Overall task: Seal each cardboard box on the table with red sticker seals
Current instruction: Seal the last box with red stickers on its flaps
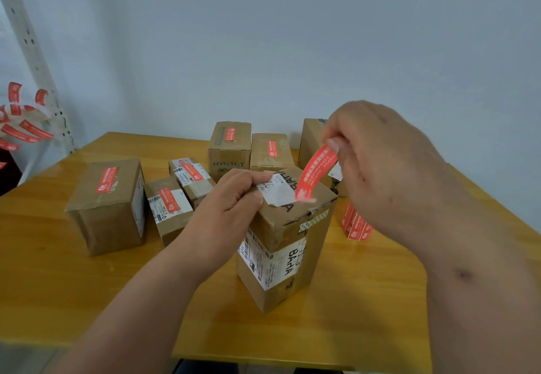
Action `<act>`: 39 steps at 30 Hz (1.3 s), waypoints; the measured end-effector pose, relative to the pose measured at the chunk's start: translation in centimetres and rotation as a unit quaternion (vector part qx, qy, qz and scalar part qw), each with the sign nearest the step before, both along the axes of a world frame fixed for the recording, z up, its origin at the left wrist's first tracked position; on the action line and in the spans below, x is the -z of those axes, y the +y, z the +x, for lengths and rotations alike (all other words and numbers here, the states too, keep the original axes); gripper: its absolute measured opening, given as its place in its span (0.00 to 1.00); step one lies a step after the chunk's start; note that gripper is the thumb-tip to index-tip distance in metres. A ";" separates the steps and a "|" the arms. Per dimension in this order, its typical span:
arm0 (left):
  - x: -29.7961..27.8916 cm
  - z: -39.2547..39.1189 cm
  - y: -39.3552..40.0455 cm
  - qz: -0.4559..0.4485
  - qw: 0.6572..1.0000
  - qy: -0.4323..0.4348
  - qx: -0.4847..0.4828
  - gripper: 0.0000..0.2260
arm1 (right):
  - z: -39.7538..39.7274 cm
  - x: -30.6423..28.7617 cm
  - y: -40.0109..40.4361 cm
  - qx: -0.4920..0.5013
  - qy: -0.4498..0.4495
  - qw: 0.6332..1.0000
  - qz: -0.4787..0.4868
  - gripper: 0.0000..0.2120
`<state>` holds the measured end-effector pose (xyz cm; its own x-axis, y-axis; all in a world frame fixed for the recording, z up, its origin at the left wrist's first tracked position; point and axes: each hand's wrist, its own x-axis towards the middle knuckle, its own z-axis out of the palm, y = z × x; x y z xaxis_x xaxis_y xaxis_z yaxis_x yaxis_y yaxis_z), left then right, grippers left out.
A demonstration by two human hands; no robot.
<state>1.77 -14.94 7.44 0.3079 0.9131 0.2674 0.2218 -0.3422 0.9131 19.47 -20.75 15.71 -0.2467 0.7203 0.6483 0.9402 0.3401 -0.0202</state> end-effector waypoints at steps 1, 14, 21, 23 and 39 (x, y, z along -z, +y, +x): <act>0.0 0.0 0.0 0.002 1.000 0.004 -0.002 0.15 | 0.2 -0.3 -0.1 0.000 0.005 1.000 0.005 0.05; 0.0 -1.4 -0.1 0.035 0.983 0.152 -0.098 0.31 | 1.9 2.3 0.7 0.043 0.287 0.953 -0.083 0.07; 2.7 -2.1 1.0 -0.023 0.979 0.151 -0.138 0.27 | 1.2 5.5 2.4 0.010 0.497 0.850 -0.175 0.02; 3.6 -2.1 0.9 -0.030 0.976 0.171 -0.135 0.31 | 0.9 6.7 3.2 -0.009 0.581 0.788 -0.203 0.02; 5.7 0.2 2.0 -0.001 0.957 0.281 -0.069 0.23 | 2.7 9.9 5.6 0.092 0.574 0.791 -0.190 0.03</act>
<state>1.93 -12.99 1.77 0.2794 0.9557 0.0926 0.7204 -0.2724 0.6378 22.18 -15.13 5.80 0.4793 0.8723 0.0967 0.2621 -0.0371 -0.9643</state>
